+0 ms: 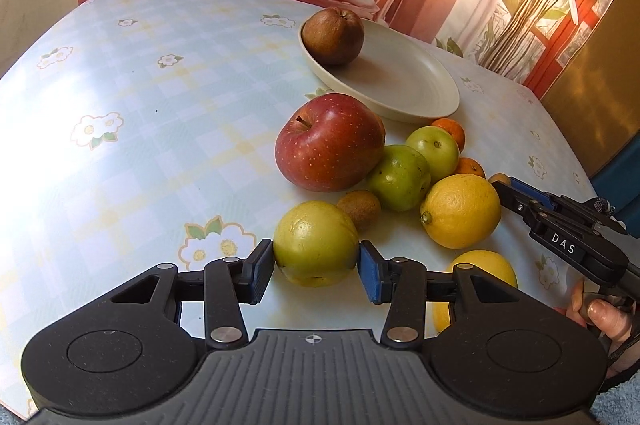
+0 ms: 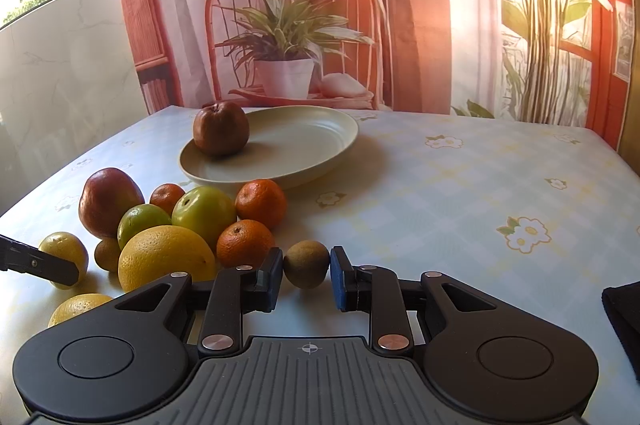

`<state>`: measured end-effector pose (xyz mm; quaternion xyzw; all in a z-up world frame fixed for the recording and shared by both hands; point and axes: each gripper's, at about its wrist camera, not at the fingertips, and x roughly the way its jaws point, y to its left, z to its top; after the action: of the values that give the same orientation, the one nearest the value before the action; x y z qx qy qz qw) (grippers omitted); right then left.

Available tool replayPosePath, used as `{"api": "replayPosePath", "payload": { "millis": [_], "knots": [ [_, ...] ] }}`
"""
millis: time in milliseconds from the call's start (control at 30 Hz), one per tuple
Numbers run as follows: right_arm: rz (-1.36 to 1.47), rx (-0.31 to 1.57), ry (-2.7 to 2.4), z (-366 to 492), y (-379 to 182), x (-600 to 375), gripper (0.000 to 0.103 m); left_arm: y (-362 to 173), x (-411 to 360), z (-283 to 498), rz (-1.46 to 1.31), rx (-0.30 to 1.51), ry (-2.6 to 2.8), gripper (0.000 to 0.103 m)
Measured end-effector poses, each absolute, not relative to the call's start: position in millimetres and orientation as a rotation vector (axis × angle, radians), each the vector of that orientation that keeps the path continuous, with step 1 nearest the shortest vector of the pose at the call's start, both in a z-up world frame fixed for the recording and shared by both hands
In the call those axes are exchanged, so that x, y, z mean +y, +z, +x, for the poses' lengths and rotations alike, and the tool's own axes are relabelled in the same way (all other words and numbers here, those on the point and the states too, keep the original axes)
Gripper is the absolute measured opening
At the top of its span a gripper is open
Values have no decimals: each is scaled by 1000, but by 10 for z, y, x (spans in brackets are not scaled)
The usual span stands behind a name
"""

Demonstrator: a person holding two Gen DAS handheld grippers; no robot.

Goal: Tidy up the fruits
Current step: 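Close the left tool on the pale green apple while the right tool holds the kiwi, then lift the green apple toward the plate with the left tool while the right tool carries the kiwi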

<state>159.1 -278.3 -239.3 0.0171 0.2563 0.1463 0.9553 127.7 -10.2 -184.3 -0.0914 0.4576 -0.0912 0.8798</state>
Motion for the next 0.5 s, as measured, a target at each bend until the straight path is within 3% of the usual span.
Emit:
{"api": "replayPosePath", "payload": {
  "millis": [500],
  "knots": [
    [52, 508, 297, 1587, -2416, -2809, 23, -1598, -107, 1176, -116, 824, -91, 48]
  ]
}}
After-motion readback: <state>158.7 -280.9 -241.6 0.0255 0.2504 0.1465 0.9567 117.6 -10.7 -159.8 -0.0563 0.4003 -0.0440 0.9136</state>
